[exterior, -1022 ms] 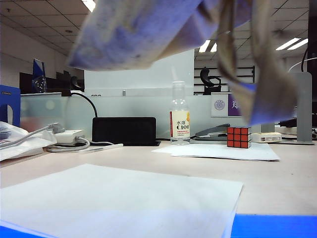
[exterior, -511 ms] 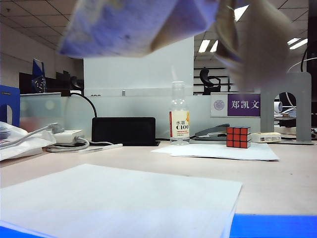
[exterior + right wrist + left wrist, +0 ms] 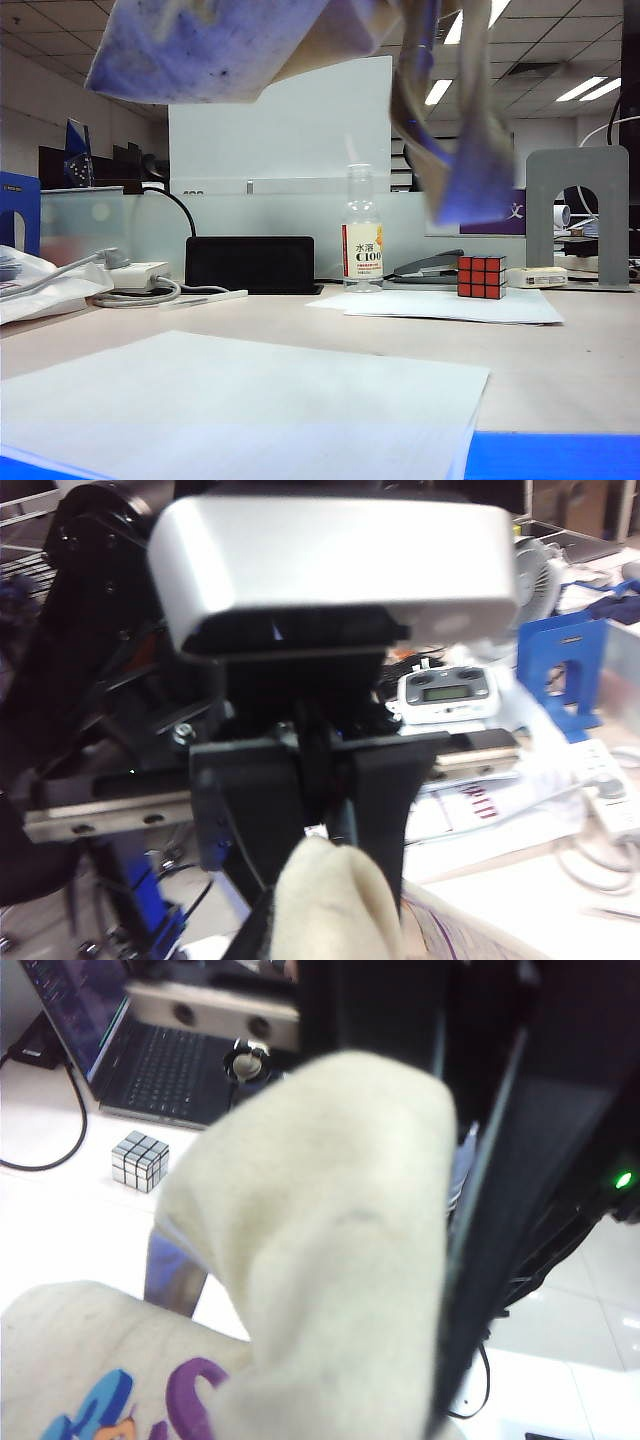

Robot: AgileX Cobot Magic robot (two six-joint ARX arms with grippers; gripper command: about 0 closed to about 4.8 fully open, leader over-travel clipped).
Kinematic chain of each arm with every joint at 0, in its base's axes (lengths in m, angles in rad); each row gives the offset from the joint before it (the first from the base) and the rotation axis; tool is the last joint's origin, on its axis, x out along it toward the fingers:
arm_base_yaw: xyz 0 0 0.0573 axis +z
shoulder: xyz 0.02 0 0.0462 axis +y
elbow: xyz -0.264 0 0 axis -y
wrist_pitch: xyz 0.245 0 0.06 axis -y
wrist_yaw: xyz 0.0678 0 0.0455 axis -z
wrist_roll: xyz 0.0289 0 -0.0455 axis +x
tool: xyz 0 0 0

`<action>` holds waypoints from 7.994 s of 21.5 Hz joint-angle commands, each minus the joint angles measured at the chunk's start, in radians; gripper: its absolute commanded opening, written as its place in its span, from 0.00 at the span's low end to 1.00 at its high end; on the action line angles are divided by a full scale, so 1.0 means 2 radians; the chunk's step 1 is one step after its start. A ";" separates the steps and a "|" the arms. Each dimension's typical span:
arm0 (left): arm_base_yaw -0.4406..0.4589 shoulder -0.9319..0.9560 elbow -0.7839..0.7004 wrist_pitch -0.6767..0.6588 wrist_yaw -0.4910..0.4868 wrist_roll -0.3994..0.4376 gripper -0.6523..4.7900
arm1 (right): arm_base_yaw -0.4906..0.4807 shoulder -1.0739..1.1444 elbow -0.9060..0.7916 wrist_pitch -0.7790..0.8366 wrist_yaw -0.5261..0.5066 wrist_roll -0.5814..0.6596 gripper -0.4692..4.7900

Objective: Take the glasses case out of the canvas bag and put it on the table.

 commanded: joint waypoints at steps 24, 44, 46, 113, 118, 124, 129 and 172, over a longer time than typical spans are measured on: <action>0.123 -0.032 0.005 0.218 -0.160 -0.262 0.11 | -0.002 -0.041 -0.289 0.064 0.089 -0.016 0.63; 0.072 -0.037 -0.011 0.393 -0.252 -0.476 0.11 | 0.006 -0.033 -0.296 0.327 0.043 0.131 0.63; 0.072 -0.037 -0.014 0.391 -0.251 -0.505 0.11 | 0.006 -0.033 -0.296 0.327 0.053 0.131 0.63; 0.102 0.020 -0.014 0.082 -0.390 -0.150 0.37 | -0.007 -0.063 -0.291 0.199 0.154 -0.023 0.08; 0.102 0.013 -0.013 0.071 -0.389 -0.144 0.37 | -0.027 -0.062 -0.245 0.209 0.156 -0.018 0.08; 0.102 -0.001 -0.013 0.070 -0.389 -0.141 0.37 | -0.091 -0.036 -0.150 0.224 0.156 0.005 0.08; 0.102 -0.006 -0.013 0.065 -0.389 -0.134 0.37 | -0.117 -0.009 -0.099 0.219 0.154 0.029 0.08; 0.346 -0.337 -0.019 0.180 -0.449 -0.065 0.11 | -0.120 -0.425 -0.242 0.009 0.470 -0.135 0.08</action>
